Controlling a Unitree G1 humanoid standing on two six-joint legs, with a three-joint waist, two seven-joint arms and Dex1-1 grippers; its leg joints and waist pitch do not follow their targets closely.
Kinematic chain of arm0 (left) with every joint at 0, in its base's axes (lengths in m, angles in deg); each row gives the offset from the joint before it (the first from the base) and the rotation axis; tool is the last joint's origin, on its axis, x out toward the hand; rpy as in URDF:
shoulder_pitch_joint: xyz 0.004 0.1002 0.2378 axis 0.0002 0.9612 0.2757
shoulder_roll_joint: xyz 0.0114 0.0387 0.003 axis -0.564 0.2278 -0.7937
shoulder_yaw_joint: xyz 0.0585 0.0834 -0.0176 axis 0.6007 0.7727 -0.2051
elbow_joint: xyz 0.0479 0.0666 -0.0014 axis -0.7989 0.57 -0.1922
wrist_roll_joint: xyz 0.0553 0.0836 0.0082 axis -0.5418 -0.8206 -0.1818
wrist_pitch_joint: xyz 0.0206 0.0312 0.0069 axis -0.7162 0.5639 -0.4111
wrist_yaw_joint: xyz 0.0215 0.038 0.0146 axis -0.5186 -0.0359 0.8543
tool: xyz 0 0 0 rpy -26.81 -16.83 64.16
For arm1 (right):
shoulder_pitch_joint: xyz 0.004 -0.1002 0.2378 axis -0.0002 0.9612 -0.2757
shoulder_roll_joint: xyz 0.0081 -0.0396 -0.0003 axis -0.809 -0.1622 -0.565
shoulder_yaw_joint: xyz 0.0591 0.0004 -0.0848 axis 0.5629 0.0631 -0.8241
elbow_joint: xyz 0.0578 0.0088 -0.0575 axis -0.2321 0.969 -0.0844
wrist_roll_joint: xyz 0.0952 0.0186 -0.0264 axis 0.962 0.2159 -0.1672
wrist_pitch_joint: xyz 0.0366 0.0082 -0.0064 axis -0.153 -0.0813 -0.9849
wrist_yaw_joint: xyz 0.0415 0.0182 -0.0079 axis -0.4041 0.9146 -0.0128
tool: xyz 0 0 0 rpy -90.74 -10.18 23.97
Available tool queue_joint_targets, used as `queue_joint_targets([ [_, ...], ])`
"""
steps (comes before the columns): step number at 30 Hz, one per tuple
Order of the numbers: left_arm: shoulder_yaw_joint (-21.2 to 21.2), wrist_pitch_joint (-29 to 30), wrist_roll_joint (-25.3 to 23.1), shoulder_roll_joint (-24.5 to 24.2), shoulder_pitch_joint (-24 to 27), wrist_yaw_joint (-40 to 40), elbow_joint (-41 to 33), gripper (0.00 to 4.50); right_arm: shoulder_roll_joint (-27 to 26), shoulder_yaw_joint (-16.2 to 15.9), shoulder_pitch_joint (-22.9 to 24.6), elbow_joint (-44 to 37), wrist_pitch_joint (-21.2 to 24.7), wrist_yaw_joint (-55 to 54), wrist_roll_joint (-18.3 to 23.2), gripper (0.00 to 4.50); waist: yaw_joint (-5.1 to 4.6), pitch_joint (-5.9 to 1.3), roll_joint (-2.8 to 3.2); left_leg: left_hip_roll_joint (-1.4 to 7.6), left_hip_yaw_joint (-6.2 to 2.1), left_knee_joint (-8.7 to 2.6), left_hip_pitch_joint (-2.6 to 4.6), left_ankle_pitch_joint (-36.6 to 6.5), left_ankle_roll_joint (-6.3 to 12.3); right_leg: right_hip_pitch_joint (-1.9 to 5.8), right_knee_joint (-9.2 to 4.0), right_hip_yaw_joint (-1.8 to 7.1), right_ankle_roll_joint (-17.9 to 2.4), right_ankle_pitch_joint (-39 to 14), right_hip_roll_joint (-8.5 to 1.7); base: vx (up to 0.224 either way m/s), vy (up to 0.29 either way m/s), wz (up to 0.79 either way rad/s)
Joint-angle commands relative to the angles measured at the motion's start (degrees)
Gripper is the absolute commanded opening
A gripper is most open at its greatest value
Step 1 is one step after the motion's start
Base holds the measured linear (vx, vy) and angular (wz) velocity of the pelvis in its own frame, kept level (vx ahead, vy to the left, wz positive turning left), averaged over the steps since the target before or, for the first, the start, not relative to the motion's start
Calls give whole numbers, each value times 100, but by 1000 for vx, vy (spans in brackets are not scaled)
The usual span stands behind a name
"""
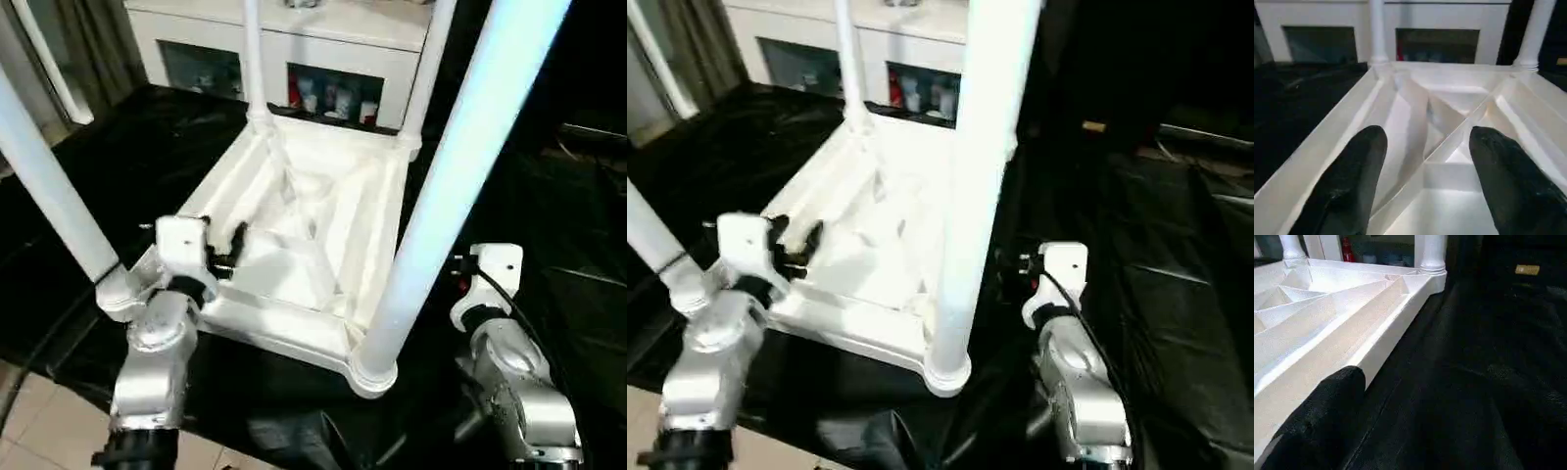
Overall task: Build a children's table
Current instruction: Rotate leg to tighten
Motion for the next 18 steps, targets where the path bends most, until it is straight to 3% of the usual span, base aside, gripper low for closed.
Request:
queue_joint_targets([
  [1,65,56,-36,-42,-3,42,-125,310,38,-20,-9,72,67,-3,-44,430,8,-331,-56,159,-76,-374,30,-1054,122,237,-375,210,-770,-812,-240,0,0,0],
  [7,139,104,-8,-93,30,59,-192,310,-3,-99,-20,104,58,-52,-93,430,14,-337,-60,155,-75,-348,15,-828,221,234,-357,207,-824,-698,-236,0,0,0],
  [9,171,93,-34,-99,39,41,-187,310,-19,-112,-11,91,69,-45,-91,430,5,-372,-47,116,-59,-261,-47,-41,433,197,-294,193,-1020,249,-193,0,0,0],
  [10,185,77,-40,-104,41,29,-184,310,-23,-115,-6,88,70,-42,-91,430,2,-419,-58,46,-26,-159,-108,767,787,139,-235,146,-1255,1275,-134,0,0,0],
  [11,195,88,-35,-106,44,29,-184,310,-29,-112,-1,86,69,-42,-93,430,14,-526,-61,-33,-16,-22,-186,1615,1221,81,-146,101,-1455,2395,-92,0,0,0],
  [13,207,99,-9,-114,47,41,-194,310,-32,-112,4,79,74,-46,-98,430,15,-623,-30,-126,-23,112,-299,2440,1648,-15,-77,23,-1590,3451,-16,-74,15,1],
  [14,236,112,-12,-131,45,77,-199,310,-28,-115,22,66,80,-52,-106,430,32,-691,14,-162,-50,209,-414,2622,2035,-162,-110,-97,-1711,3636,15,-92,13,2],
  [15,246,118,-13,-137,45,84,-200,310,-24,-116,31,60,83,-57,-113,430,22,-682,12,-137,-46,202,-428,2148,2068,-182,-199,-110,-1690,2995,-4,-134,20,4],
  [16,254,119,-11,-144,44,87,-198,310,-13,-112,49,47,95,-79,-135,430,15,-563,55,-23,-29,111,-395,455,1863,-271,-479,-151,-1556,649,-62,-167,23,4],
  [17,254,119,-11,-144,44,87,-198,310,-13,-112,49,47,95,-79,-135,430,-63,-411,83,80,-45,6,-192,-1659,1237,-297,-699,-281,-1054,-2224,-112,-167,23,4],
  [18,255,86,33,-164,47,51,-167,310,9,-38,76,42,116,-185,-174,430,-208,-252,143,190,-174,-107,19,-3323,463,-341,-820,-531,-157,-3848,-12,-168,45,-8],
])
